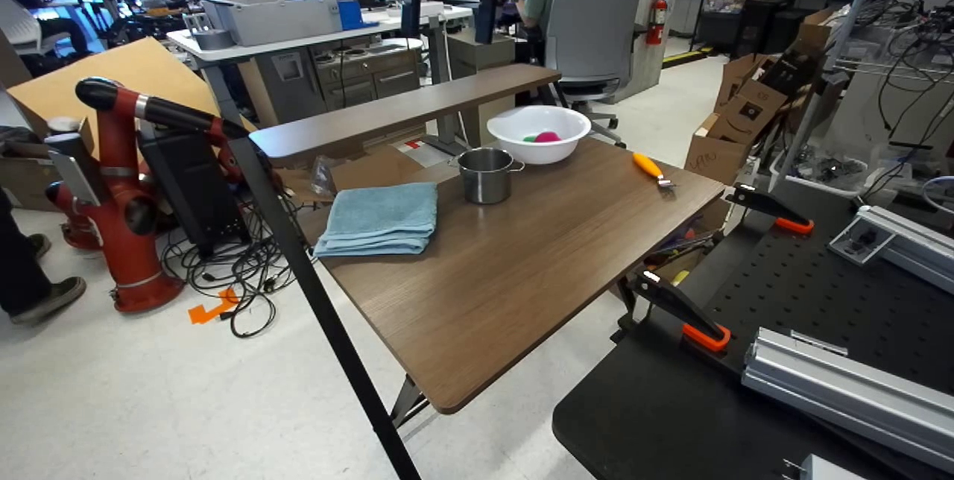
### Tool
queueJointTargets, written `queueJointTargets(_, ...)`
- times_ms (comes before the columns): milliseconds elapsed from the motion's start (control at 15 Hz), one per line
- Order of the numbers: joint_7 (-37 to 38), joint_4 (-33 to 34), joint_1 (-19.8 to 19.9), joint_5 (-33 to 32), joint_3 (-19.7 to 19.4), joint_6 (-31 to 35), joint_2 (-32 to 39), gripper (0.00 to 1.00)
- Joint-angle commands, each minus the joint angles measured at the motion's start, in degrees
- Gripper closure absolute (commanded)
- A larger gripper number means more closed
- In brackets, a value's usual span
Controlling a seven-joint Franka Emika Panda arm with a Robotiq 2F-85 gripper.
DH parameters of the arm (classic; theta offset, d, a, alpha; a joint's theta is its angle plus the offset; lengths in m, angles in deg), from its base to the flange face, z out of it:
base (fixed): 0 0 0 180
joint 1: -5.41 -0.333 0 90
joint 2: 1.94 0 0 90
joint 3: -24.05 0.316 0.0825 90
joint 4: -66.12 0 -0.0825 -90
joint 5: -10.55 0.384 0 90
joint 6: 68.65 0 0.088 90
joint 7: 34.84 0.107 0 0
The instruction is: Move the blue towel forward
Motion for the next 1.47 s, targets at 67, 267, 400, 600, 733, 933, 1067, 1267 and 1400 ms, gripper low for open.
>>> queueJointTargets(67, -0.3, 1.9, -0.2, -1.4, 0.3, 3.1, 4.9, 0.0)
queueJointTargets(267, 0.7, 4.5, -0.5, -2.2, 0.0, 6.4, 10.0, 0.0)
queueJointTargets(400, 1.6, 7.2, -0.9, -2.9, -0.3, 7.9, 13.7, 0.0)
queueJointTargets(600, 2.7, 13.0, -1.3, -3.9, -0.7, 8.5, 19.8, 0.0)
queueJointTargets(733, 3.7, 16.9, -1.7, -4.4, -1.1, 8.7, 23.6, 0.0)
queueJointTargets(933, 5.0, 23.3, -2.1, -4.7, -1.5, 7.8, 29.3, 0.0)
queueJointTargets(1067, 5.8, 27.4, -2.2, -4.4, -1.6, 8.0, 32.7, 0.0)
queueJointTargets(1267, 7.1, 33.1, -2.6, -4.3, -1.9, 7.9, 37.3, 0.0)
queueJointTargets(1400, 7.9, 36.5, -2.9, -4.5, -2.0, 7.3, 40.1, 0.0)
